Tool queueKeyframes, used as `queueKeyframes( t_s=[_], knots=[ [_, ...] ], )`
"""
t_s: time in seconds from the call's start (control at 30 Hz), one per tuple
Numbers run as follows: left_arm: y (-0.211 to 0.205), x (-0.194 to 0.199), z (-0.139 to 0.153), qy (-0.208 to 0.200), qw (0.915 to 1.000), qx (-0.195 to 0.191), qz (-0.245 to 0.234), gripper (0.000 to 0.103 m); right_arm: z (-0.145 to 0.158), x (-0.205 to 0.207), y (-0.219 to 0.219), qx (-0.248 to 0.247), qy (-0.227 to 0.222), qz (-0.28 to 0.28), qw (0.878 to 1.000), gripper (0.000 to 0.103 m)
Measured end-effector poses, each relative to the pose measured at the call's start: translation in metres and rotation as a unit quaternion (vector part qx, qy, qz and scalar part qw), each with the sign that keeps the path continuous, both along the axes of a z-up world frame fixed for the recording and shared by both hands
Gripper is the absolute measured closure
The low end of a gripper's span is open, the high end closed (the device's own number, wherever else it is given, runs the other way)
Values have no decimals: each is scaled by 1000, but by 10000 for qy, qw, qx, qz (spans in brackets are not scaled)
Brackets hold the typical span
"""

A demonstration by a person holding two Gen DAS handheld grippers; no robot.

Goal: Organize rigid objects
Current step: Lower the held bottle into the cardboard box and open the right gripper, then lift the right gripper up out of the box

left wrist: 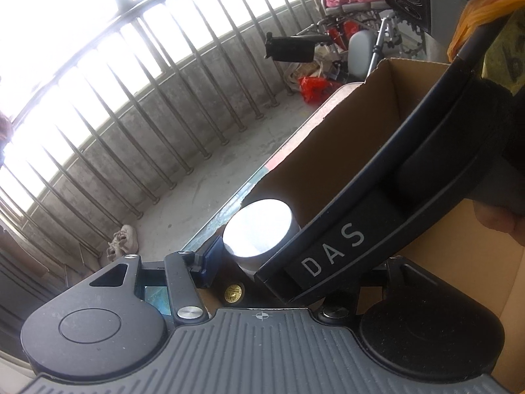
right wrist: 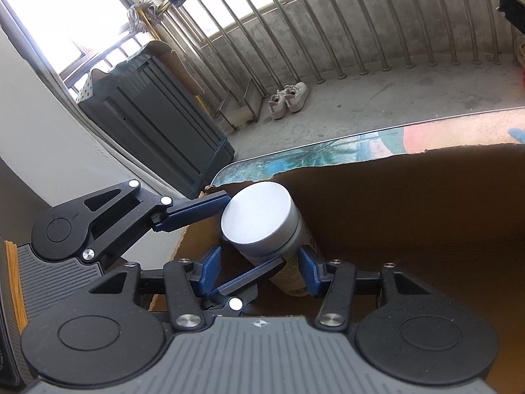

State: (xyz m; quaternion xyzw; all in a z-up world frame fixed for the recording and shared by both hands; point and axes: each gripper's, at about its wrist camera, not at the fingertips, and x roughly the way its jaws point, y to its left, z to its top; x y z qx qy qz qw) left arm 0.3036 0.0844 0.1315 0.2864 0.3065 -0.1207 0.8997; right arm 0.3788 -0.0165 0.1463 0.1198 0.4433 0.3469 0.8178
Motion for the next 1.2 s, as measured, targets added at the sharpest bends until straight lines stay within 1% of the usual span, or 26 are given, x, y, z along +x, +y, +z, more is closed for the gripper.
queueKeyframes(
  t_s=[0.07, 0.13, 0.23, 0.27, 0.3, 0.37, 0.47, 0.53, 0.63, 0.67, 0.7, 0.73, 0.8, 0.83, 0.9, 1.0, 1.17, 1.2],
  knots=[
    [-1, 0, 0, -52, 10000, 32, -52, 49, 0, 0, 2, -36, -78, 15, 10000, 48],
    [-2, -2, -2, -119, 9998, 94, -128, 49, -1, 0, 1, -28, -59, -14, 10000, 48],
    [-5, -4, -4, -120, 9995, 254, -124, 45, -1, 0, -1, -5, -32, 4, 10000, 48],
    [-7, -5, -5, -136, 9992, 362, -97, 43, -1, 0, 0, 4, -25, 40, 10000, 48],
    [-9, -6, -6, -148, 9989, 434, -95, 38, -1, 0, 1, -13, -23, 40, 10000, 45],
    [-10, -10, -4, -218, 9988, 435, -109, 32, -1, -1, 3, -100, -48, 19, 9999, 38],
    [-10, -12, 2, -211, 9990, 380, -77, 30, 1, -3, 3, -146, -115, -25, 9998, 30],
    [-12, -13, 6, -227, 9990, 387, -17, 30, 3, -4, 1, -110, -123, -57, 9998, 29],
    [-12, -16, 9, -250, 9990, 354, -83, 30, 8, -6, -1, -161, -188, -144, 9996, 27],
    [-13, -15, 8, -240, 9990, 354, -104, 35, 10, -8, -3, -154, -226, -184, 9995, 26],
    [-14, -13, 7, -193, 9991, 382, -81, 48, 12, -9, -6, -132, -252, -217, 9994, 25],
    [-15, -8, 4, -123, 9991, 410, 3, 51, 14, -10, -9, -116, -269, -245, 9993, 26],
    [-17, -4, 2, -100, 9994, 344, 27, 54, 18, -13, -14, -125, -310, -292, 9990, 25],
    [-18, -3, 1, -180, 9992, 354, 24, 55, 20, -14, -16, -125, -354, -286, 9989, 25],
    [-23, -2, 0, -252, 9988, 420, -1, 59, 23, -18, -20, -102, -450, -267, 9986, 26],
    [-28, -1, 0, -296, 9981, 531, -38, 59, 23, -18, -21, -84, -463, -221, 9986, 26],
    [-38, -6, -8, -482, 9940, 947, -258, 59, 21, -19, -23, -84, -460, -193, 9987, 26],
    [-41, -8, -10, -524, 9922, 1083, -330, 59, 21, -20, -23, -90, -454, -188, 9988, 26]
  ],
)
